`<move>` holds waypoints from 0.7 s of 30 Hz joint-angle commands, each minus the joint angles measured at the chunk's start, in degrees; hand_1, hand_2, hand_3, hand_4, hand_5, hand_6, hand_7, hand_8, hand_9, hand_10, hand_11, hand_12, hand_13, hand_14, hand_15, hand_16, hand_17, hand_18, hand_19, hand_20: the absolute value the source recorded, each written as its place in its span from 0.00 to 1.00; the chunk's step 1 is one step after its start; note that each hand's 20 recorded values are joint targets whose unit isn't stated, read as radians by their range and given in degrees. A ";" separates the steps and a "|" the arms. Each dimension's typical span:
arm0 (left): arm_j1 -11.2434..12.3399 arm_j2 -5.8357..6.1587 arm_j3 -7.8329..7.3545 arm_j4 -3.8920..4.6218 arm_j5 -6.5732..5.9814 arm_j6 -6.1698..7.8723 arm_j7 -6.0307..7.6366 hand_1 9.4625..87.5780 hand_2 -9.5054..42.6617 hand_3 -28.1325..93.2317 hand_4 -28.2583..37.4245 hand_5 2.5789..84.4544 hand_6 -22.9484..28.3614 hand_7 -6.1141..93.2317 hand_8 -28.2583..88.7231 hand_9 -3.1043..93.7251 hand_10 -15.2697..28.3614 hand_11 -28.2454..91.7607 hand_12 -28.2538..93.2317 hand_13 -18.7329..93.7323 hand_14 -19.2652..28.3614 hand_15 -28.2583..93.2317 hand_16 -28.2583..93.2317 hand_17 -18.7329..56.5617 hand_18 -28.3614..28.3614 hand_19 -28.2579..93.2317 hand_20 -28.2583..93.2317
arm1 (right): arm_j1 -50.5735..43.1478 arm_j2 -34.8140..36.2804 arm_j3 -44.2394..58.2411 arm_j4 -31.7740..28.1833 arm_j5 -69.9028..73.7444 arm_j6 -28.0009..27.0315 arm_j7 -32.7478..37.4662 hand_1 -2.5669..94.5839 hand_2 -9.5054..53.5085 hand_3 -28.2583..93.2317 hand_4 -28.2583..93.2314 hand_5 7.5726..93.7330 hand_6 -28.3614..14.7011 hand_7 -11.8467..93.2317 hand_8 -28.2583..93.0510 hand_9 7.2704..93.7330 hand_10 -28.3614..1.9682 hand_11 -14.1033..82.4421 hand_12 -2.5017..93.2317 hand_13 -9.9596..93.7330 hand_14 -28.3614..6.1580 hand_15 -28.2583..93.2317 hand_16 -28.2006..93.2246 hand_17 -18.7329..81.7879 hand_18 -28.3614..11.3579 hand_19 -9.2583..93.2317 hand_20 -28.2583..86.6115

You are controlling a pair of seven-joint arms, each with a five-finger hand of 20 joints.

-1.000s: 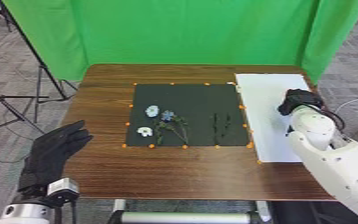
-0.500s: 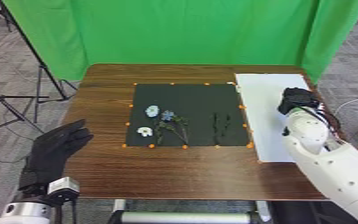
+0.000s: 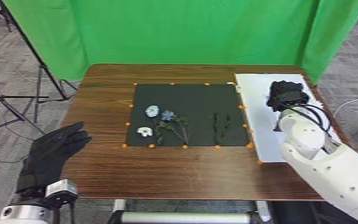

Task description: Arrange flowers

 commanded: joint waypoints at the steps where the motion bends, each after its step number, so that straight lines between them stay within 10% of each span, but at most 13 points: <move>1: 1.26 -0.48 -0.24 -0.79 0.03 0.66 0.06 0.23 0.27 0.91 0.22 0.55 0.73 0.22 0.17 0.46 0.87 0.56 0.33 0.42 1.00 0.74 0.13 0.12 0.88 0.69 0.36 | 5.69 -1.85 -4.38 -6.78 0.63 2.66 -5.66 0.56 0.04 0.85 0.00 0.83 0.69 0.38 0.24 0.92 0.67 0.34 0.33 0.81 0.67 0.80 0.41 0.49 0.23 0.92 0.40; 21: -1.10 -1.15 -0.53 -0.03 0.51 -0.80 -1.55 0.23 0.27 0.91 0.22 0.55 0.73 0.22 0.17 0.46 0.87 0.56 0.33 0.42 1.00 0.74 0.13 0.12 0.88 0.69 0.36 | 4.09 -18.31 -11.52 -1.97 -3.55 -2.12 -11.91 0.55 0.03 0.85 0.00 0.84 0.69 0.37 0.24 0.92 0.67 0.33 0.34 0.81 0.67 0.80 0.41 0.48 0.23 0.92 0.39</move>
